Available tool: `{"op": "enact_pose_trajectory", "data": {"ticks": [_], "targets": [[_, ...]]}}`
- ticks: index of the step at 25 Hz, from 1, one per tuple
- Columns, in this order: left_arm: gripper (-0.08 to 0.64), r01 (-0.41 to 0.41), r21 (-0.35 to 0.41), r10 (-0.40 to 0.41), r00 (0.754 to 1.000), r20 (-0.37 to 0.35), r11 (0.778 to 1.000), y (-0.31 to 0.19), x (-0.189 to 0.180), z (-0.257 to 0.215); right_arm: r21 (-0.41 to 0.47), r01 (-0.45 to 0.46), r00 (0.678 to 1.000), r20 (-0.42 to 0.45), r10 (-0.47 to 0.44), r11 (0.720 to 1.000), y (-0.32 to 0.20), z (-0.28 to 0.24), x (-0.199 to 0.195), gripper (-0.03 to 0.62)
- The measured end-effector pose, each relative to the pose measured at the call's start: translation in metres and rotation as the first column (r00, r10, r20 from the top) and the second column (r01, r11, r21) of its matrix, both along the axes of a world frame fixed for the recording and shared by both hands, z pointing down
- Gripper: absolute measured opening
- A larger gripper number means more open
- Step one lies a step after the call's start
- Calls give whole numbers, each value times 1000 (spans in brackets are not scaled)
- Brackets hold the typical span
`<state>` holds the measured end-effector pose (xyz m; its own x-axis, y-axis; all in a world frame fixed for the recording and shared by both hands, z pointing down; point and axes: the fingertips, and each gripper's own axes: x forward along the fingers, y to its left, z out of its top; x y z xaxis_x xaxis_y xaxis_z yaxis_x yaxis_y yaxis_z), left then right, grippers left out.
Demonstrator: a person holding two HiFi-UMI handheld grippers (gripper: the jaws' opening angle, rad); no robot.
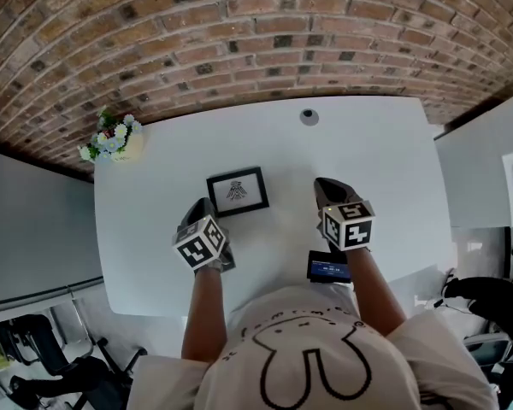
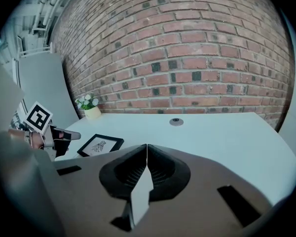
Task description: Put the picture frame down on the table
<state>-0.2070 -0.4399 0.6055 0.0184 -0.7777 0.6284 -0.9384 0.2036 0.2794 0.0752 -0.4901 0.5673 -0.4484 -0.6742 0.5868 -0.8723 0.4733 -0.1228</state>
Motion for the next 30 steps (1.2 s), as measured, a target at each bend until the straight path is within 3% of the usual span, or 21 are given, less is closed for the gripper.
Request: {"op": "enact_pose_trajectory", "data": {"ticks": [5,10,18,23,30], "targets": [[12,-19,40,19,1000,2,999,7,1,-15,42,-13,1000,13,13,999,5,-14,1,17],[12,-33,105,33,999,2,994,9,5,-35,140,-15,1000,23,12,990,7,-38,2,17],[12,-51,223,49,999,14,973,19,5,-76,259,-41,998,63,25,965,15,-81,7,17],[12,-66,323,58,998,35,944,21,5,-111,344,-48,998,63,28,938,24,-107,12,17],[12,-188,458,104,974,202,869,17,16,-163,459,-33,999,37,18,888,30,-143,16,17]]}}
